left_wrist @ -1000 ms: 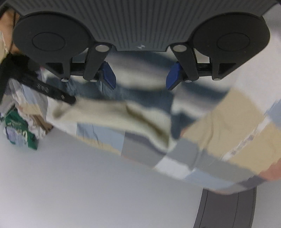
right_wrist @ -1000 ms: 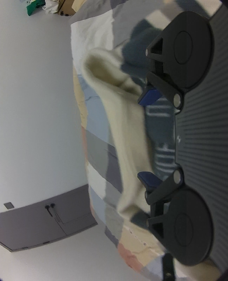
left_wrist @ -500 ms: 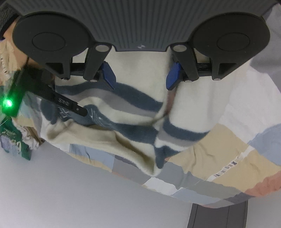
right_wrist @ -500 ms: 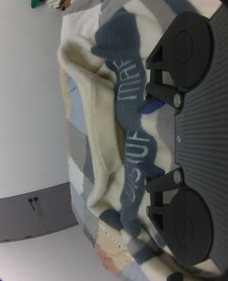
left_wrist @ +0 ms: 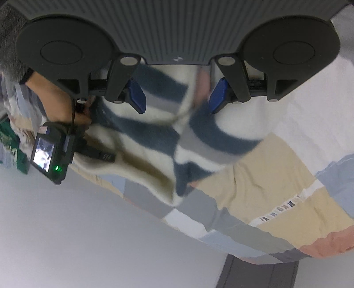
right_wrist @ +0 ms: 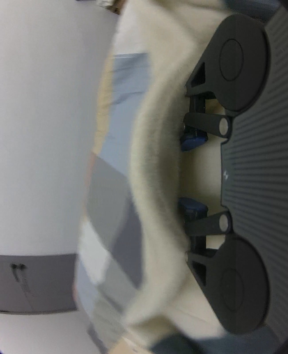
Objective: Fold large clothes
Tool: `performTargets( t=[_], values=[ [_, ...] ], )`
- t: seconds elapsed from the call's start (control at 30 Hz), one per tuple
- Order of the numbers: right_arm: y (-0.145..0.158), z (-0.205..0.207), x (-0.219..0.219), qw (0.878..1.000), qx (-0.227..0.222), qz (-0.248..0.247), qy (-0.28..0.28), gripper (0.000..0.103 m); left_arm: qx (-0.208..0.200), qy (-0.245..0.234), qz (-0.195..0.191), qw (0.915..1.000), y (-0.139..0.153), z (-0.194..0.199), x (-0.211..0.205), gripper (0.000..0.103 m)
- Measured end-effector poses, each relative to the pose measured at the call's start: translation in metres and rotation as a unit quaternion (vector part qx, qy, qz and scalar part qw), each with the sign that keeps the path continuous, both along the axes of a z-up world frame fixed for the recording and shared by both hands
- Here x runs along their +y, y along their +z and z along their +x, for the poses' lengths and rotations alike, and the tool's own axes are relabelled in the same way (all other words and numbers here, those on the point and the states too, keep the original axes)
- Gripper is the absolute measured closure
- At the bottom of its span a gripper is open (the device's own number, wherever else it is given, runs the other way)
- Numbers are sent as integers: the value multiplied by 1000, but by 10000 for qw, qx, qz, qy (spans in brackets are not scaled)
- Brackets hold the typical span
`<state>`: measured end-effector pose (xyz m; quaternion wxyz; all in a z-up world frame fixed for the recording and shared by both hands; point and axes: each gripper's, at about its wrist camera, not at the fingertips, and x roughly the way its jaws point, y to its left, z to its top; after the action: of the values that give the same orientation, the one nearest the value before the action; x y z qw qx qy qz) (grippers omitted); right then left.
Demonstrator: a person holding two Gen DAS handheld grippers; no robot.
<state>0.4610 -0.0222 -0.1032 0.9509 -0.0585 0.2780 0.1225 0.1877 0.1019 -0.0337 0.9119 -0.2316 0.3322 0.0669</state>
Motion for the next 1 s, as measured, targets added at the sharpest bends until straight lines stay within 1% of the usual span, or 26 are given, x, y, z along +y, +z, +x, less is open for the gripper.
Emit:
performTargets(
  t=[0.07,0.17,0.2,0.3,0.37,0.4,0.43,0.47,0.5,0.57,0.6,0.67,0.83,0.9,1.0],
  values=[
    [9,17,2,9997,-202,128,-84,55,-114,31,-162,9998,-3,5,6,34],
    [15,43,7,9994,-271,156,-178,55,-232,66,-276,9993,-7,12,13,34],
    [15,49,8,9994,-246,181,-172,54,-257,61,-285,9992,-9,14,14,34],
    [11,65,11,9994,111,224,-220,54,-243,46,-285,9993,-14,19,15,34],
    [9,64,9,9993,210,248,-200,53,-253,31,-279,9993,-15,21,15,34],
    [10,59,7,9992,255,267,-161,51,-258,22,-247,9994,-15,21,15,34],
    [11,53,7,9990,307,293,-135,49,-247,11,-217,9995,-15,21,14,34],
    [14,47,2,9987,363,354,-110,43,-240,-1,-190,9995,-14,22,14,34],
    [18,38,-2,9982,412,429,-80,35,-237,-16,-148,9996,-13,21,13,34],
    [27,20,-13,9969,547,561,-6,28,-226,-27,-57,9997,-11,19,11,34],
    [33,6,-20,9959,585,687,74,22,-215,-24,-13,9998,-10,17,10,34],
    [44,-25,-38,9932,648,919,293,21,-223,-10,47,9997,-6,12,10,34],
    [63,-97,-85,9912,750,994,457,21,-226,1,231,9995,5,-5,6,34],
    [68,-123,-106,9912,866,920,391,21,-242,-19,302,9992,10,-13,4,34],
    [75,-161,-135,9923,1022,615,321,21,-213,24,530,9984,18,-25,-2,34]
  ],
)
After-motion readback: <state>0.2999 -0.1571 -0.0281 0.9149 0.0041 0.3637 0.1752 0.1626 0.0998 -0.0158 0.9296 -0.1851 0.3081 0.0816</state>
